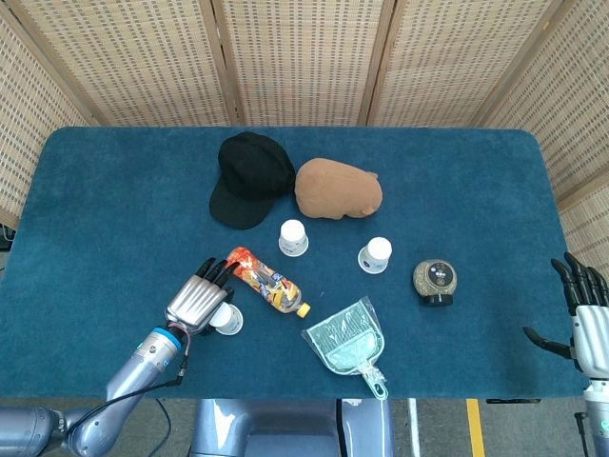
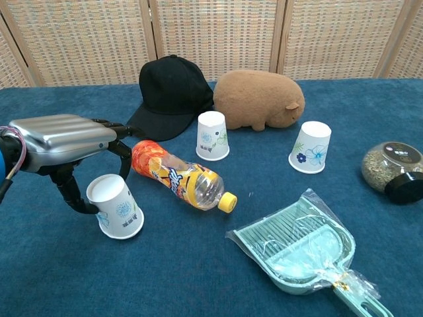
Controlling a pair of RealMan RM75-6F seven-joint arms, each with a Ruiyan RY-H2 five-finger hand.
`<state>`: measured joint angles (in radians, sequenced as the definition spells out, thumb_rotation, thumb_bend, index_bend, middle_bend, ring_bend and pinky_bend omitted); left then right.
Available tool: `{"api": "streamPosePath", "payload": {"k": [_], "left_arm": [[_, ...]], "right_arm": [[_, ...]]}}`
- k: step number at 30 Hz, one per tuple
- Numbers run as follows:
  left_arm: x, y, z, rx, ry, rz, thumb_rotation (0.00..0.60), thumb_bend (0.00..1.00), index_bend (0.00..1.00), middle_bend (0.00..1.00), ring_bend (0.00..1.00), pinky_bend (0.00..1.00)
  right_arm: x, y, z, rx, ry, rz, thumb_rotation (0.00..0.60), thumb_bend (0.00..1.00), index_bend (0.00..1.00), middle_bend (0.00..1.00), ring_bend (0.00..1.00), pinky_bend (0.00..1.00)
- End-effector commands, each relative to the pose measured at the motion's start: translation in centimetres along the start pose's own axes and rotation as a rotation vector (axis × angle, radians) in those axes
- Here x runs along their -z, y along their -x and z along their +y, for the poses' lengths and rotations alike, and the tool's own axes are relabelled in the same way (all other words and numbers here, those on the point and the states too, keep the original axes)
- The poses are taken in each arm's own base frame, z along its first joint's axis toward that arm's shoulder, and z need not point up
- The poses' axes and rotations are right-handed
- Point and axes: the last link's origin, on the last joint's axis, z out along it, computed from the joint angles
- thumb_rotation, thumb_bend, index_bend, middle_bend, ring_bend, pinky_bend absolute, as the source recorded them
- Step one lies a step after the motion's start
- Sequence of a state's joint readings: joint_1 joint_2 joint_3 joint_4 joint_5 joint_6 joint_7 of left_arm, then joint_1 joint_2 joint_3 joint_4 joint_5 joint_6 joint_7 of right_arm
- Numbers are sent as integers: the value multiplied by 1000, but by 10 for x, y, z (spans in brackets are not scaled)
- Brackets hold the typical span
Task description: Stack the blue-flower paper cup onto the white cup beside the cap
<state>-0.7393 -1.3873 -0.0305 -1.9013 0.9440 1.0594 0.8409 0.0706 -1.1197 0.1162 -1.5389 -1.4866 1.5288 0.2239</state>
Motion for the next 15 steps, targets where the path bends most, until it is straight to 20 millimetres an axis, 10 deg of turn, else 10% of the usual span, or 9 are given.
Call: {"api": "streamPosePath", "payload": {"k": [1,15], "left_arm": [[4,-10,-2,5,1,30,600,225,468,0,0,45],[-2,-108,-4,-14,-30,261,600,220,465,0,0,45]], "right_arm": [[0,0,0,-3,1,0,600,46,0,0,0,0],[-6,5,7,-11,31,-32,600,47,0,0,0,0]]}}
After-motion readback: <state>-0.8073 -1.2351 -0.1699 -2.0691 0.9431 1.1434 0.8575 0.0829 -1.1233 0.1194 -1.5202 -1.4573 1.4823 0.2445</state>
